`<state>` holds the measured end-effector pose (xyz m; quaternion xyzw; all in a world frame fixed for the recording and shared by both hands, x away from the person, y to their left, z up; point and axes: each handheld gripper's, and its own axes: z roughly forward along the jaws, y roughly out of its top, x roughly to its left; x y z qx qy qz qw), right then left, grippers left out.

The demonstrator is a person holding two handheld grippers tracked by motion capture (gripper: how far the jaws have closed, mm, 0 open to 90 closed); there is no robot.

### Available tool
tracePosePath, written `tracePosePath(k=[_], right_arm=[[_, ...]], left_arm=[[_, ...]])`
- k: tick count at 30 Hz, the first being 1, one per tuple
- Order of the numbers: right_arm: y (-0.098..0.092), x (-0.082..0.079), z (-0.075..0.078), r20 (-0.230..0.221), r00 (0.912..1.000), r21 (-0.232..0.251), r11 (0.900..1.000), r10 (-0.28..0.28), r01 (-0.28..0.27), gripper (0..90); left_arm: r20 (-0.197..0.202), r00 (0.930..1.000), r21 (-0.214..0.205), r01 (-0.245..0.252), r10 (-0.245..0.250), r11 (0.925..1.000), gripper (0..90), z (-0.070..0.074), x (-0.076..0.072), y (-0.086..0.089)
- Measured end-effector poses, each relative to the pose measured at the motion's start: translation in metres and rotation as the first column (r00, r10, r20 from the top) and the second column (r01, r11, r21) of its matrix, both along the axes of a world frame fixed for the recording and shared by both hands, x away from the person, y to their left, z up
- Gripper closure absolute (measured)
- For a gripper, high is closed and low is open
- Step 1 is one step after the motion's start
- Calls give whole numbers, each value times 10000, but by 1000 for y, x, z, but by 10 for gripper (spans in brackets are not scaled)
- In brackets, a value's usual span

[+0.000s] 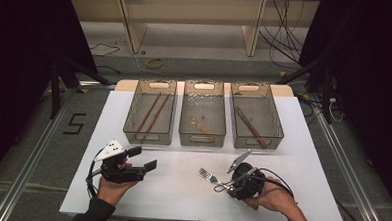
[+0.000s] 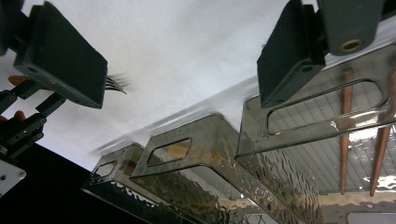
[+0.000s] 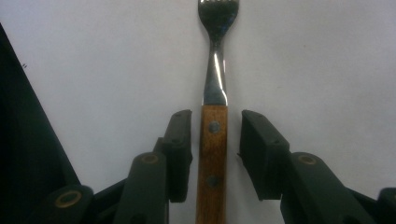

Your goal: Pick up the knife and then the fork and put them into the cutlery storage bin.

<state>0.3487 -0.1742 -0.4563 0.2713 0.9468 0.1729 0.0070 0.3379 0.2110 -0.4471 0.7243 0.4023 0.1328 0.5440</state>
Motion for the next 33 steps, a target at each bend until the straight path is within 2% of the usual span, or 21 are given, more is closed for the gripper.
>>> tracePosePath(k=[7,14,19,21,30,33], right_arm=[[3,-1,-3,-16,9999,-167,9998,141,-141,696],[5,-2,-3,158,9997,-306,9994,188,-183,754],[5,-2,-3,403,9982,-490,9979,450,-430,770],[5,-2,-2,412,9984,-503,9980,397,-376,773],[-1,0,4,751,9960,-283,9985,491,-471,777],[-3,1,9,808,9966,-39,9999,158,-155,776]], left_arm=[[-4,10000,13,0,0,10000,157,0,0,0],[-5,10000,38,27,-27,10000,157,0,0,0],[-3,10000,6,2,-2,10000,158,0,0,0],[-4,10000,7,-2,2,10000,157,0,0,1],[-9,10000,16,-7,7,10000,157,0,0,0],[1,10000,9,-13,13,10000,157,0,0,1]])
